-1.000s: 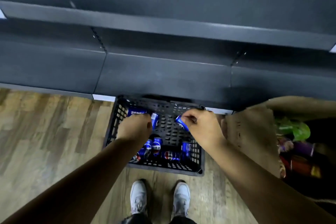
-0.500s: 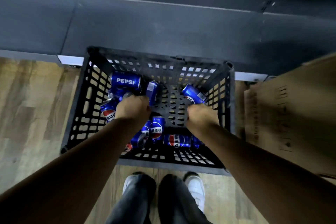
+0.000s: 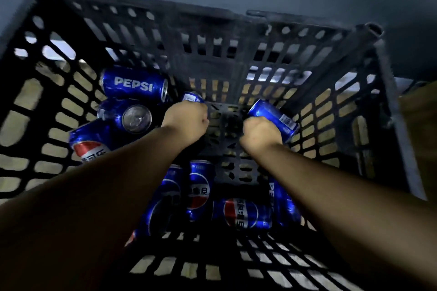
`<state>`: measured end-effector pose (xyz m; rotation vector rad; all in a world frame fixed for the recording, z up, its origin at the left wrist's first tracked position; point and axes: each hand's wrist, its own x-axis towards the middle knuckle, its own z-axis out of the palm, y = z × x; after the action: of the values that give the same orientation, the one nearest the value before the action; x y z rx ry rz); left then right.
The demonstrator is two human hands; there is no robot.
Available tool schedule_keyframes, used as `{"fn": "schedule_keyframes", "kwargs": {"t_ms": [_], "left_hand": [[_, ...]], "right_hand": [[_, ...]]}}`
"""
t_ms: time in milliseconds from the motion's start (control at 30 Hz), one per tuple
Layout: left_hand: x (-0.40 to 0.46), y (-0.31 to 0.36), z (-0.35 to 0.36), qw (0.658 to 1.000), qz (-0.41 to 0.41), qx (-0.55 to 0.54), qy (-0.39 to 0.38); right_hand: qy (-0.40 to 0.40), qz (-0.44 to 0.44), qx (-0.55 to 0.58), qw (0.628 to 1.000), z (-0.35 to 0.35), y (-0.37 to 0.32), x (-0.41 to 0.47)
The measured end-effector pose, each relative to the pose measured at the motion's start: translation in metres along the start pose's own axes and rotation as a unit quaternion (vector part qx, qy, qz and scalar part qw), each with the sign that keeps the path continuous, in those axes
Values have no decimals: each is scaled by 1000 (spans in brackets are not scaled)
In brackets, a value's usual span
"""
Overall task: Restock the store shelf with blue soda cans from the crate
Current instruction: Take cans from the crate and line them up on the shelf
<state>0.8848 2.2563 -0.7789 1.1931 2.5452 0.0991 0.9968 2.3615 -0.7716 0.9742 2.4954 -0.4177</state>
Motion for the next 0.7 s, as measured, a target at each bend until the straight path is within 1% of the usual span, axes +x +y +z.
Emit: {"fn": "schedule_keyframes", "kwargs": {"t_ms": [133,200,333,500,567,633,700], "left_hand": [[6,7,14,999,31,-26,-3],[7,8,14,998,40,-47,-1],[1,-1,16,996,29,-80,-9],[-1,-23,32,994,-5,-103,-47],[-3,-28,35,993,-23,-104,-55],[-7,-30,35,992,-31,-103,-61],[-8,-30,34,992,-31,-111,-57]], "right_hand": [[20,10,1,1000,7,11,11],[40,21,19,999,6,18,15],[68,58,73,993,4,32,21],[153,50,6,987,17,51,31],[138,78,30,987,21,55,34],[103,98,45,989,25,55,33],[79,94,13,992,27,56,32]]}}
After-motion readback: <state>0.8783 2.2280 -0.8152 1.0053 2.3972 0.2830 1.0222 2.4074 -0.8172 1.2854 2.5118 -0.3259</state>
